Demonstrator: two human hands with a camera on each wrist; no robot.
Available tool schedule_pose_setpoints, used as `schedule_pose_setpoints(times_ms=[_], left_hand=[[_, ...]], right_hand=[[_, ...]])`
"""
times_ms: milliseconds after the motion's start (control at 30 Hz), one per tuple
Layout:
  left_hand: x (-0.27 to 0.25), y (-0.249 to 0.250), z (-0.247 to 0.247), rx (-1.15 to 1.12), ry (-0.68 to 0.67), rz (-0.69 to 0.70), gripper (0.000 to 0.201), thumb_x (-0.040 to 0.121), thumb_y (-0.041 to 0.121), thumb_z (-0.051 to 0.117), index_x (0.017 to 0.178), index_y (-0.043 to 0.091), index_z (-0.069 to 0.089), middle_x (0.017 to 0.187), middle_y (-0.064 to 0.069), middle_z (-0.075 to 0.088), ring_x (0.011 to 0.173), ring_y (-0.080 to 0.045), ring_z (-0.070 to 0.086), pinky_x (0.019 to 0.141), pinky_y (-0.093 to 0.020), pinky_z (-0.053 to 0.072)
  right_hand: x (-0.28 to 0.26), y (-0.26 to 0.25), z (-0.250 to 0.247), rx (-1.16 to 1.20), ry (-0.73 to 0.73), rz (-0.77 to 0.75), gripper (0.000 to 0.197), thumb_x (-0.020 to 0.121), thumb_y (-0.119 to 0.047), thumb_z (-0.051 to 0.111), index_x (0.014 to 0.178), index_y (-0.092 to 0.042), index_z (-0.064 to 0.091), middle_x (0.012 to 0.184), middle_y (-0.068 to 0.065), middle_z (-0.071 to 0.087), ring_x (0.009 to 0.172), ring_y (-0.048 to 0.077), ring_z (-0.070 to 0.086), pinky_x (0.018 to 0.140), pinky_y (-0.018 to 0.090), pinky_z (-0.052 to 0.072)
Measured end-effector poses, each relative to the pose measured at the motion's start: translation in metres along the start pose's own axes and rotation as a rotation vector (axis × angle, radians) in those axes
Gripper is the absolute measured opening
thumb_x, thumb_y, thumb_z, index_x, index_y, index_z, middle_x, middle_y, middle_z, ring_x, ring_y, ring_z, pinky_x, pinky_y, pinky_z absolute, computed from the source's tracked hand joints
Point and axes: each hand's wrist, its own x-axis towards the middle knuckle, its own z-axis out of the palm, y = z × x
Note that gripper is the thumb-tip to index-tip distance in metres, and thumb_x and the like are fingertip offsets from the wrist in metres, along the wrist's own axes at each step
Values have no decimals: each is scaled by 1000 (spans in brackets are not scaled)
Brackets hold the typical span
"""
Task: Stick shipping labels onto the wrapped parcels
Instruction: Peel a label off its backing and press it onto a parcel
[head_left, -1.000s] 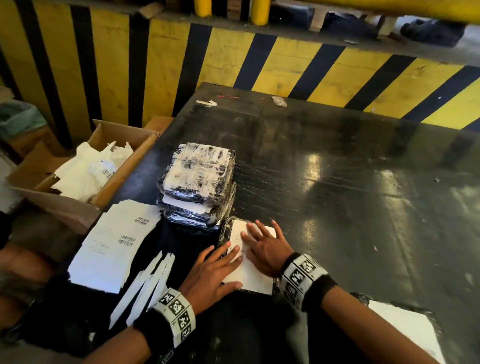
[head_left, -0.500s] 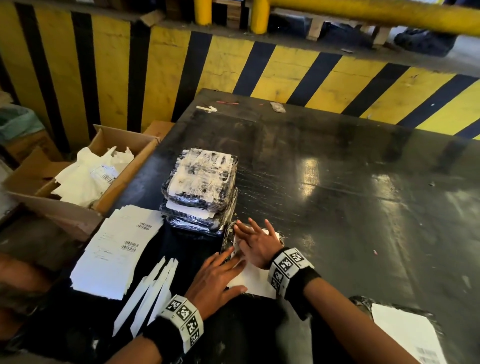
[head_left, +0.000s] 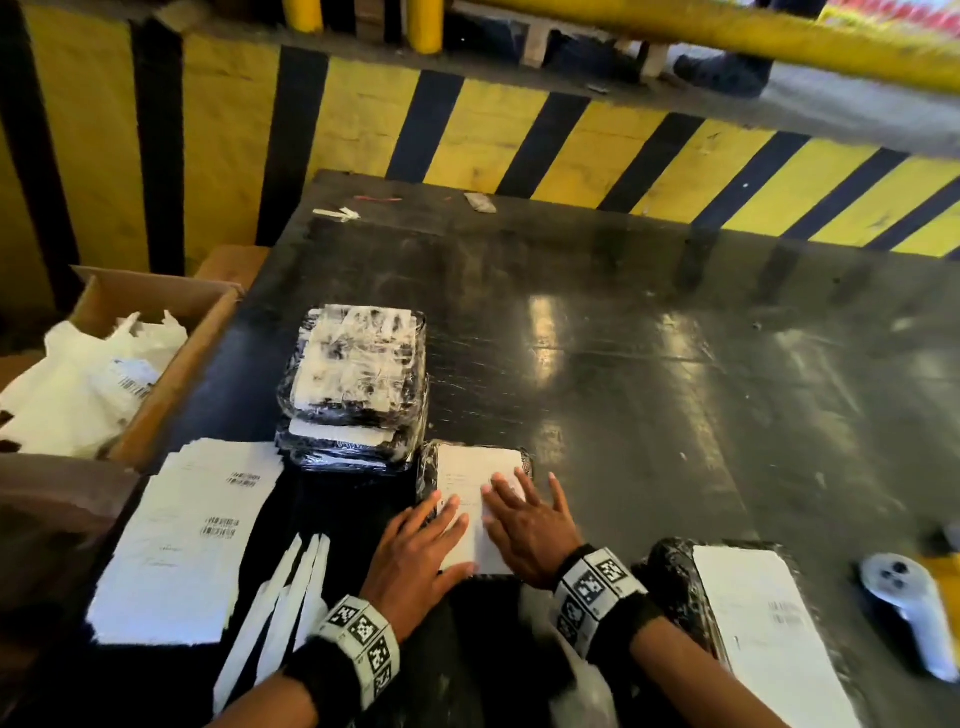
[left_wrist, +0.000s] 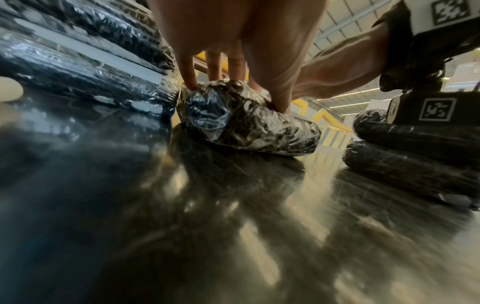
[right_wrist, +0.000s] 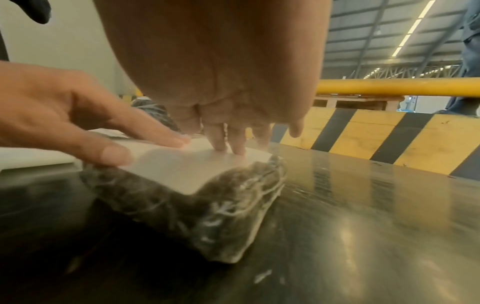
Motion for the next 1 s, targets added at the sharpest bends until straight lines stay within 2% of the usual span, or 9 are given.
schedule_pose_setpoints(times_ms=[133,233,400,500,667,767,833,867,1000], left_hand=[[-1,-4,4,4,49,51,58,85,59,34,112,20,67,127,0,61,126,-16,39,96,-33,30],[-1,-2,3,52,60,55,57,82,56,37,113,20,67,127,-1,62,124,-20,50,97,-36,30],[-1,-1,-2,64,14,57,56,82,54,36,113,19,67,126,-2,63,120,-22,55,92,-40,49],[-2,0,-3,78,2,61,57,83,53,35,114,18,66,126,-3,63,120,-24,55,92,-43,48],[-2,6,-9,116,5,48,58,82,52,33,112,17,67,123,-5,64,117,-26,58,89,-47,49],[-3,7,-11,136,8,48,56,82,51,36,111,16,67,122,-6,65,116,-27,58,88,-48,49],[-2,6,-9,150,9,56,47,82,48,52,112,16,67,123,-7,64,117,-28,58,87,-49,49],[-3,6,-9,148,15,57,45,78,45,64,113,15,66,123,-7,64,117,-29,57,87,-49,49],[-3,8,-9,122,-10,34,52,71,40,76,114,13,65,126,-10,62,120,-31,55,88,-52,47]], right_hand=[[-15,-8,14,55,7,70,89,68,-52,-16,149,-26,9,159,-7,3,146,23,-1,112,55,-8],[-33,4,18,71,16,184,93,63,-52,-17,149,-25,7,158,-10,-2,146,22,-3,112,55,-7],[-34,-19,18,83,22,224,96,62,-50,-16,149,-20,10,159,-3,0,146,24,-6,114,53,-7],[-41,-35,28,82,40,154,88,68,-51,-13,149,-25,8,159,-4,3,146,24,-4,114,52,-7],[-67,-14,34,100,27,265,84,68,-49,-10,148,-29,8,158,-10,3,146,24,-5,113,54,-5],[-67,-22,27,16,18,297,73,80,-47,6,141,-23,37,152,-5,32,143,30,21,110,59,14],[-59,-38,31,-43,47,318,56,83,-43,25,123,-24,59,133,-6,57,127,26,49,98,57,37],[-57,-46,34,-33,57,302,53,81,-44,30,120,-26,61,129,-7,60,123,24,54,94,56,41],[-76,-43,59,-82,115,273,54,80,-43,35,130,-28,48,140,-6,50,129,25,47,107,57,27]])
